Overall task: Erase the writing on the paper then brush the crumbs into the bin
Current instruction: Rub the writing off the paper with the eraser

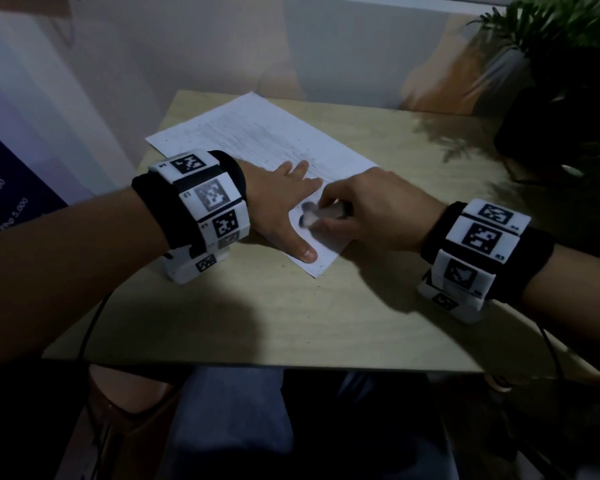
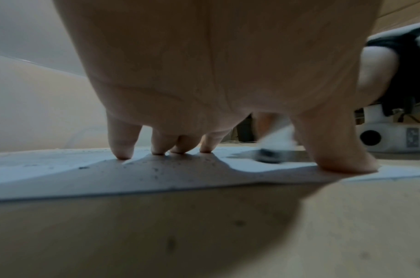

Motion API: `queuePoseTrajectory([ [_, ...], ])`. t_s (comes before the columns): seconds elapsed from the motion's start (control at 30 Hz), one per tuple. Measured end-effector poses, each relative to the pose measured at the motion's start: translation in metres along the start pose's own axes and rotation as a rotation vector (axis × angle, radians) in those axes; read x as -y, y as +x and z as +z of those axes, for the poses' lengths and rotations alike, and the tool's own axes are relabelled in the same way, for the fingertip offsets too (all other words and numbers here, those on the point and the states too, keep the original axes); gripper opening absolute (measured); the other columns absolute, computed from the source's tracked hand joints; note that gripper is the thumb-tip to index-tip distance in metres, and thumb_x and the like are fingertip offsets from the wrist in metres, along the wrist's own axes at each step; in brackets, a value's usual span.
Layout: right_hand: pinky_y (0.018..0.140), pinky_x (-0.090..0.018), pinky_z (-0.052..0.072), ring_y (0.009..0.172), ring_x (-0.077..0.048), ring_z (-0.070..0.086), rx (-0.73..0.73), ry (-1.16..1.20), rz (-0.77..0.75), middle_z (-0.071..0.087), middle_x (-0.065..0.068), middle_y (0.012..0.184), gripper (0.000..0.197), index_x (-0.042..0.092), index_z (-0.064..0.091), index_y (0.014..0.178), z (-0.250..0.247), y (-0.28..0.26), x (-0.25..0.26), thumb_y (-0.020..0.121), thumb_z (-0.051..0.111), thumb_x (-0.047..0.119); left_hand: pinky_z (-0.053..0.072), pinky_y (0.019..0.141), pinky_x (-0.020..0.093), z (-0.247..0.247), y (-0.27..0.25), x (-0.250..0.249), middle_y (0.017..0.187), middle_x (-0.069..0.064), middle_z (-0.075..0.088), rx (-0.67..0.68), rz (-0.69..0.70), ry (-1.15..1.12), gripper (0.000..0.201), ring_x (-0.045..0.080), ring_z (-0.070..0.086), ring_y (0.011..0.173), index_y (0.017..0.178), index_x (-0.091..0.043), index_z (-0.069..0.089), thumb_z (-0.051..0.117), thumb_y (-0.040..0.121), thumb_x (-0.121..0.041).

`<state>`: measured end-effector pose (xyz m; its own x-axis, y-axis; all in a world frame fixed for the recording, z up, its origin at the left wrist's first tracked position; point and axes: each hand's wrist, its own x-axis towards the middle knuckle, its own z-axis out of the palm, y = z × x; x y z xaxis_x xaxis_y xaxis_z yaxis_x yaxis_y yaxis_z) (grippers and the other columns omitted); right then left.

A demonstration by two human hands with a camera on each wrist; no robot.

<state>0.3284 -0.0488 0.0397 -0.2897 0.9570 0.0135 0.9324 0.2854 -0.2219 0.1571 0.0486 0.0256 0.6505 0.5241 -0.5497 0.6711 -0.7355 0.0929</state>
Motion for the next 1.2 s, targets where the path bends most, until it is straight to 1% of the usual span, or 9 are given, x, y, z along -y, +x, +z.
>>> queuePoseTrajectory([
  [0.07, 0.064, -0.032, 0.029, 0.071, -0.022, 0.047, -0.056, -0.06, 0.077, 0.051, 0.005, 0.07, 0.031, 0.02, 0.064, 0.092, -0.002, 0.006, -0.002, 0.094, 0.059, 0.051, 0.01, 0.123, 0.063, 0.0, -0.001, -0.001, 0.169, 0.005, -0.021, -0.007, -0.003, 0.009, 0.149, 0.027, -0.015, 0.156, 0.161, -0.036, -0.005, 0.053, 0.041, -0.103],
  [0.17, 0.063, -0.031, 0.03, 0.069, -0.021, 0.047, -0.054, -0.04, -0.004, 0.046, 0.01, 0.065, 0.016, 0.03, 0.059, 0.087, 0.001, 0.004, 0.006, 0.093, 0.061, 0.044, 0.011, 0.123, 0.064, -0.001, -0.003, -0.003, 0.169, 0.008, -0.018, -0.018, 0.002, -0.012, 0.138, 0.03, -0.014, 0.156, 0.16, -0.039, 0.0, 0.056, 0.046, -0.096],
  [0.3, 0.069, -0.026, 0.034, 0.075, -0.012, 0.052, 0.051, 0.094, 0.012, 0.053, 0.018, 0.073, 0.03, 0.027, 0.071, 0.11, -0.002, 0.008, 0.0, 0.09, 0.067, 0.049, 0.012, 0.121, 0.067, 0.0, 0.0, -0.001, 0.17, 0.006, -0.016, -0.019, 0.007, -0.026, 0.138, 0.03, -0.015, 0.156, 0.158, -0.044, 0.0, 0.057, 0.046, -0.101],
  [0.43, 0.071, -0.035, 0.044, 0.083, -0.023, 0.058, -0.109, 0.125, 0.151, 0.063, 0.002, 0.087, 0.034, 0.019, 0.063, 0.111, -0.004, 0.01, -0.022, 0.09, 0.068, 0.045, 0.012, 0.124, 0.06, 0.0, -0.004, -0.006, 0.169, 0.003, -0.021, -0.047, -0.037, 0.021, 0.124, 0.026, -0.011, 0.157, 0.162, -0.032, -0.011, 0.053, 0.072, -0.09],
  [0.53, 0.064, -0.028, 0.031, 0.081, -0.021, 0.055, -0.162, 0.143, 0.161, 0.061, 0.003, 0.085, 0.026, 0.017, 0.063, 0.111, -0.004, 0.003, -0.029, 0.09, 0.068, 0.031, 0.01, 0.126, 0.056, -0.002, -0.007, -0.008, 0.169, 0.002, -0.022, -0.045, -0.041, 0.008, 0.114, 0.023, -0.011, 0.157, 0.162, -0.031, -0.013, 0.052, 0.083, -0.081],
  [0.73, 0.069, -0.026, 0.033, 0.081, -0.015, 0.054, -0.157, 0.12, 0.225, 0.061, 0.005, 0.088, 0.027, 0.017, 0.07, 0.109, -0.012, 0.006, -0.042, 0.09, 0.071, 0.037, 0.011, 0.127, 0.052, -0.003, -0.008, -0.008, 0.168, 0.0, -0.025, -0.016, -0.063, 0.035, 0.116, 0.019, -0.013, 0.157, 0.161, -0.026, -0.015, 0.049, 0.082, -0.083],
  [0.87, 0.067, -0.026, 0.043, 0.071, -0.01, 0.063, -0.029, 0.194, 0.092, 0.065, 0.012, 0.075, 0.026, 0.021, 0.072, 0.103, -0.01, 0.001, -0.026, 0.089, 0.069, 0.044, 0.011, 0.127, 0.052, -0.004, -0.007, -0.008, 0.168, 0.001, -0.026, -0.009, -0.055, 0.036, 0.117, 0.02, -0.013, 0.157, 0.161, -0.025, -0.015, 0.048, 0.082, -0.083],
  [1.03, 0.065, -0.032, 0.038, 0.079, -0.025, 0.058, -0.159, 0.033, 0.214, 0.065, -0.004, 0.084, 0.031, 0.013, 0.072, 0.098, -0.012, 0.006, -0.044, 0.092, 0.064, 0.042, 0.011, 0.127, 0.052, -0.005, -0.008, -0.01, 0.168, 0.002, -0.026, -0.007, -0.058, 0.049, 0.117, 0.021, -0.013, 0.157, 0.161, -0.024, -0.015, 0.049, 0.083, -0.082],
  [1.2, 0.068, -0.028, 0.043, 0.076, -0.015, 0.058, -0.013, 0.141, 0.051, 0.067, 0.005, 0.085, 0.039, 0.022, 0.071, 0.103, -0.007, -0.005, -0.022, 0.084, 0.059, 0.054, 0.011, 0.127, 0.052, -0.004, -0.008, -0.009, 0.168, 0.001, -0.026, -0.008, -0.057, 0.042, 0.118, 0.02, -0.013, 0.157, 0.161, -0.025, -0.016, 0.049, 0.081, -0.084],
])
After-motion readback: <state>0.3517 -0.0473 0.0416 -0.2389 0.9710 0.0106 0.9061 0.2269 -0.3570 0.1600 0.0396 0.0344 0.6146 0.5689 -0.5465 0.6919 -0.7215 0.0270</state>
